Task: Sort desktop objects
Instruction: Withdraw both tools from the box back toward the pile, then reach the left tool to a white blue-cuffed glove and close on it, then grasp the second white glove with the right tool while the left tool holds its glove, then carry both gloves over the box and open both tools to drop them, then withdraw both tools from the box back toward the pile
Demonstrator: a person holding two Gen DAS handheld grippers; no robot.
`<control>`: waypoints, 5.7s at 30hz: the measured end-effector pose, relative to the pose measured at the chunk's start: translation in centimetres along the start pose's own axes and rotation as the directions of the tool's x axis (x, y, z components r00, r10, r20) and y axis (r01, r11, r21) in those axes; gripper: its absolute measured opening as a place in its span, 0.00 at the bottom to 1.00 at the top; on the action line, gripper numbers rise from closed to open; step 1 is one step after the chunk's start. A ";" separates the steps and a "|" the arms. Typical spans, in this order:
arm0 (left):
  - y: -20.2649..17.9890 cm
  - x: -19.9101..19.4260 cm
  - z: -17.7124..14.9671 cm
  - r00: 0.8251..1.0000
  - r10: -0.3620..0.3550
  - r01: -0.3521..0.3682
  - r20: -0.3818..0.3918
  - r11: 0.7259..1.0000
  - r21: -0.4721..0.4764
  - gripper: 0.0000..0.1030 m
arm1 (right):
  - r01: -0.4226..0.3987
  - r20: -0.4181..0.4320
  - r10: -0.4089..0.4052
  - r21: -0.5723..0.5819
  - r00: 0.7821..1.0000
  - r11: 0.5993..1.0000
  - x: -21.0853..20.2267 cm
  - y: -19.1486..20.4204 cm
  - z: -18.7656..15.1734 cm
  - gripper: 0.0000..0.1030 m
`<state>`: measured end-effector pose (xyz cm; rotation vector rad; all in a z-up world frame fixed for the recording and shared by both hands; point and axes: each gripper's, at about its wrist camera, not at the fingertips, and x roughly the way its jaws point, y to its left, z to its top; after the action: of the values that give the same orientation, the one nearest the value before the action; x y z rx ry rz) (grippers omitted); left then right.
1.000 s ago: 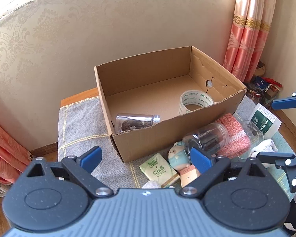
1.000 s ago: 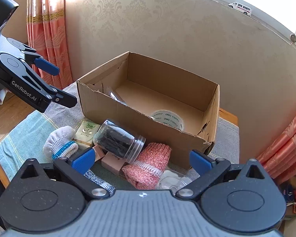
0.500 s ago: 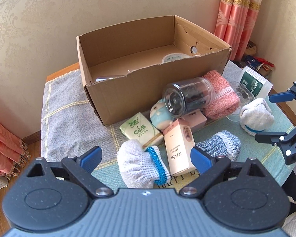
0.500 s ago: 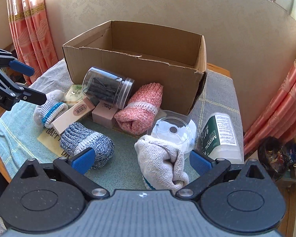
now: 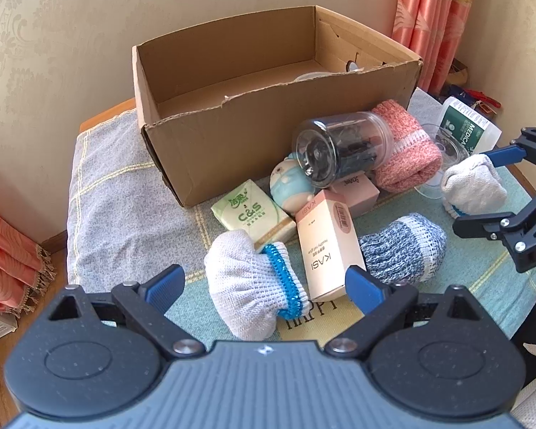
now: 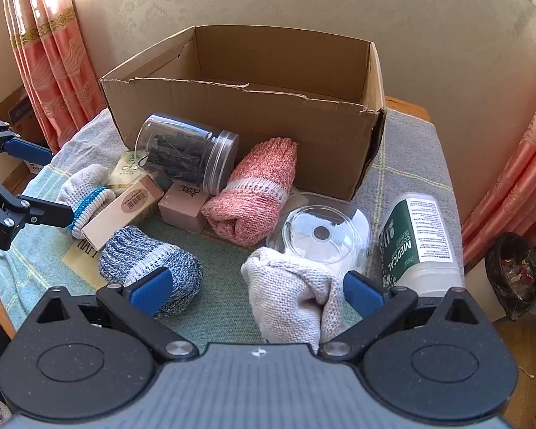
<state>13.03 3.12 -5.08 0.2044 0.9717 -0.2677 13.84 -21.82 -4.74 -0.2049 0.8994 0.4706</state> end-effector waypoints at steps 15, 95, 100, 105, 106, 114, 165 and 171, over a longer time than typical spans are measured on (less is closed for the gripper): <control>0.6 1.1 -0.4 1.000 -0.003 0.003 -0.010 1.000 0.001 0.93 | -0.070 -0.027 0.069 -0.042 0.997 0.997 -2.3 1.9 -1.1 1.00; 3.0 2.1 -1.9 0.998 -0.048 0.050 0.030 0.995 -0.083 0.60 | -0.033 -0.150 0.009 -0.160 0.989 0.987 1.3 2.5 -2.1 0.68; 2.9 0.6 -1.4 0.997 -0.055 0.059 0.052 0.995 -0.076 0.60 | -0.041 -0.127 0.020 -0.162 0.992 0.986 -0.1 2.5 -1.7 0.68; 2.4 -0.9 -0.3 0.995 -0.063 0.066 0.079 0.997 -0.048 0.60 | -0.044 -0.088 0.029 -0.180 0.996 0.983 -1.7 2.4 -0.3 0.68; 2.3 -1.0 0.2 0.994 -0.062 0.066 0.087 0.997 -0.043 0.60 | -0.044 -0.079 0.030 -0.186 0.996 0.982 -2.0 2.5 0.1 0.68; 2.4 -2.7 4.2 0.984 -0.079 0.084 0.157 0.996 -0.025 0.60 | -0.018 0.015 0.022 -0.237 1.000 0.971 -3.5 2.4 4.2 0.68; 8.0 0.0 15.4 0.978 0.025 -0.010 0.208 0.997 -0.071 0.85 | -0.053 0.137 0.083 -0.209 0.987 0.976 1.9 1.8 19.3 1.00; 7.2 -2.1 13.0 0.979 0.015 -0.002 0.202 0.998 -0.065 0.85 | -0.033 0.152 0.068 -0.222 0.986 0.974 -1.5 2.4 16.5 1.00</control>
<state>24.34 6.43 4.12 0.1195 0.7756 -0.2443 23.48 -14.16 6.59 -0.3413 0.6970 0.6259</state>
